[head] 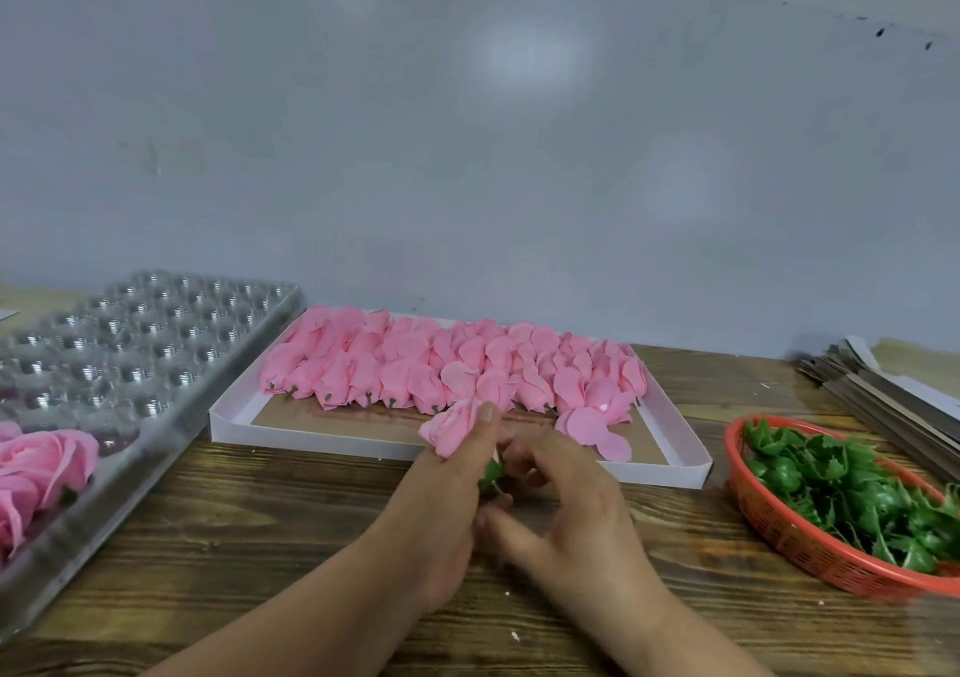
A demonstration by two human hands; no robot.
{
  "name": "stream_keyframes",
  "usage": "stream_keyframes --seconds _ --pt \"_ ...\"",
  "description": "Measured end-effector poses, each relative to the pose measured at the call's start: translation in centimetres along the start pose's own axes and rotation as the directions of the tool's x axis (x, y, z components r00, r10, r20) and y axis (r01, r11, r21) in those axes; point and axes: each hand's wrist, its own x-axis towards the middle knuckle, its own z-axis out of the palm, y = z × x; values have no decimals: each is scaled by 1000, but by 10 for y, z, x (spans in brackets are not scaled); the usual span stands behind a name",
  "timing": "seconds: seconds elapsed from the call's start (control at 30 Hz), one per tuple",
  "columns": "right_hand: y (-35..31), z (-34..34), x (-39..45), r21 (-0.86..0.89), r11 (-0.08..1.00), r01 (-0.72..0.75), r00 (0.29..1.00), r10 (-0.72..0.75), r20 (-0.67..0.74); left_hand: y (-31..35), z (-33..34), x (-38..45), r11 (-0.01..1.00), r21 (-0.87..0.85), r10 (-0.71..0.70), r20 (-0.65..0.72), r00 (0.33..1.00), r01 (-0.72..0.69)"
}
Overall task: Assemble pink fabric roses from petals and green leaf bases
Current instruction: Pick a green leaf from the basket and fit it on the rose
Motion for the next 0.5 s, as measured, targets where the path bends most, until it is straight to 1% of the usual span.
stream_keyframes --seconds 0.03,0.13,0.2,0.23,0.27,0.3,0.33,0.37,0.4,0.43,0.5 --pt "-1 2 -1 -29 999 32 999 -32 -26 0 2 0 998 -56 -25 -6 1000 25" --pt "-3 7 -4 -99 994 43 992 -55 -116 -3 8 0 969 -223 -105 13 994 105" --pt "-4 9 -5 -114 993 43 988 -59 -145 -5 10 0 948 -290 -123 40 992 129" --pt "-5 9 -4 -92 995 29 987 -43 -158 -5 10 0 943 -304 -122 63 991 135" --pt "-6 8 -3 -38 999 -6 986 -1 -169 -5 10 -1 940 -312 -114 92 989 138" --pt "-7 7 -2 64 995 -71 983 81 -166 -5 10 -1 938 -317 -102 121 987 136" --pt "-8 7 -1 199 967 -158 973 187 -136 -4 9 -1 939 -317 -89 145 985 132" --pt "-8 7 1 342 906 -250 953 292 -76 -4 8 -1 943 -307 -79 162 984 127" --pt "-7 7 3 466 826 -318 931 365 -11 -3 7 0 952 -281 -71 180 981 121" --pt "-4 7 4 553 750 -362 910 414 35 -3 5 0 965 -238 -62 204 977 111" --pt "-1 5 5 648 638 -416 878 468 102 0 1 3 984 -163 -33 244 969 75"
